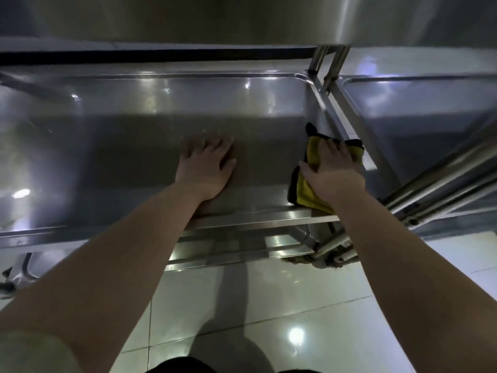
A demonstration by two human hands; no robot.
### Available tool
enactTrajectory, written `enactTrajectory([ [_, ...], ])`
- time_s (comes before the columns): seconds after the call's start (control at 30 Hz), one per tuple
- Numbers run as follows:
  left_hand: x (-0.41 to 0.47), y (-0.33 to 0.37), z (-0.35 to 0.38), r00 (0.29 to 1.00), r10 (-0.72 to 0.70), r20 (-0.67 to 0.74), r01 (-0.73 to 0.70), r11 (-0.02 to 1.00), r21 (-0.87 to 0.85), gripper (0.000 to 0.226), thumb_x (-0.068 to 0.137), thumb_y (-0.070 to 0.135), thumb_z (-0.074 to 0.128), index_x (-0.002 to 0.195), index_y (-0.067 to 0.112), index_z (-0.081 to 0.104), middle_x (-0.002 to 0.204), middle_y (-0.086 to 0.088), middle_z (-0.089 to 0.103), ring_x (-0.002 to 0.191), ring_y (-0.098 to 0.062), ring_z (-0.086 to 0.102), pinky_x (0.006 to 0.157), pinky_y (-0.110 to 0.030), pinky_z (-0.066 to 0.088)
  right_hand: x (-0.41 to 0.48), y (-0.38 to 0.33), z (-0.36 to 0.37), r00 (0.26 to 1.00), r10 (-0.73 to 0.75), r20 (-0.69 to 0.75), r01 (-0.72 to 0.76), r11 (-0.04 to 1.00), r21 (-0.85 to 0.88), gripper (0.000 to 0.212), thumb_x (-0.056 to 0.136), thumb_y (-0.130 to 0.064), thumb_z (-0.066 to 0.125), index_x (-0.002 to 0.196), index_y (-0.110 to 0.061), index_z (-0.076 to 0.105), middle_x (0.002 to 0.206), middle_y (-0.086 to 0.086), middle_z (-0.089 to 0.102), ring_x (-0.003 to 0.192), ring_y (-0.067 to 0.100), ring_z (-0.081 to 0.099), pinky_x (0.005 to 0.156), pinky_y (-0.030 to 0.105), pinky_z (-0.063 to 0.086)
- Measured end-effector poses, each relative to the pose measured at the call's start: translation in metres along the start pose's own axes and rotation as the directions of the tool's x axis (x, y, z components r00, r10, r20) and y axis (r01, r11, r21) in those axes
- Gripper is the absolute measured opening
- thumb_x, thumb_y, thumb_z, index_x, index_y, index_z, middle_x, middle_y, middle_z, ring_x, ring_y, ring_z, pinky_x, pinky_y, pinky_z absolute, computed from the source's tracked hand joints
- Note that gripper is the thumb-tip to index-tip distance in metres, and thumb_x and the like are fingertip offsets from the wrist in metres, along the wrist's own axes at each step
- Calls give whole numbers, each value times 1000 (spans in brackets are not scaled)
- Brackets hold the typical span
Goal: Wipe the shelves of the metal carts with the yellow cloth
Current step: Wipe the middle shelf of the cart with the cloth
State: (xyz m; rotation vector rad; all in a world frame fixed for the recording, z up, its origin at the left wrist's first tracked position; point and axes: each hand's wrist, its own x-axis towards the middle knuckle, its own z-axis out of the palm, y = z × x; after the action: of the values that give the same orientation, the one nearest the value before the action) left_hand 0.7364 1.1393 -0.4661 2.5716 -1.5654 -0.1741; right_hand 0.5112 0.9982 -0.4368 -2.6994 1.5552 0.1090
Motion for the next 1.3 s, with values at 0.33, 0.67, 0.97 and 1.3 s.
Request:
enactTrajectory([
  [0.33,7,-5,-1,999,11,-30,-14,995,-99,50,103,34,26,153,31,18,163,4,5,149,-17,0,119,-44,-3,24,-77,7,990,130,61,-133,991,35,67,99,-52,18,156,-19,5,163,11,2,146,46,-1,114,64,3],
  [0.67,-6,-111,-19,991,-130,-25,131,989,62,52,103,43,17,153,31,12,162,10,1,149,-15,-8,114,-58,-4,12,-166,11,946,-324,-4,318,927,198,53,97,-47,27,149,-39,24,161,-11,13,149,29,1,116,56,3],
  [0.97,-3,-112,-7,984,-162,-67,165,985,40,51,101,48,15,151,40,13,162,14,3,149,-14,0,114,-60,-1,64,-26,6,1000,24,19,-29,959,282,48,100,-46,22,148,-44,27,161,-15,13,149,29,-4,111,67,-1],
  [1.3,-6,-121,-8,985,-156,-75,159,987,35,52,104,37,18,154,36,4,162,14,-1,148,-11,-2,116,-57,-1,-2,-247,14,946,-325,-25,324,930,172,58,95,-56,27,151,-39,22,161,4,15,146,43,0,114,61,1],
])
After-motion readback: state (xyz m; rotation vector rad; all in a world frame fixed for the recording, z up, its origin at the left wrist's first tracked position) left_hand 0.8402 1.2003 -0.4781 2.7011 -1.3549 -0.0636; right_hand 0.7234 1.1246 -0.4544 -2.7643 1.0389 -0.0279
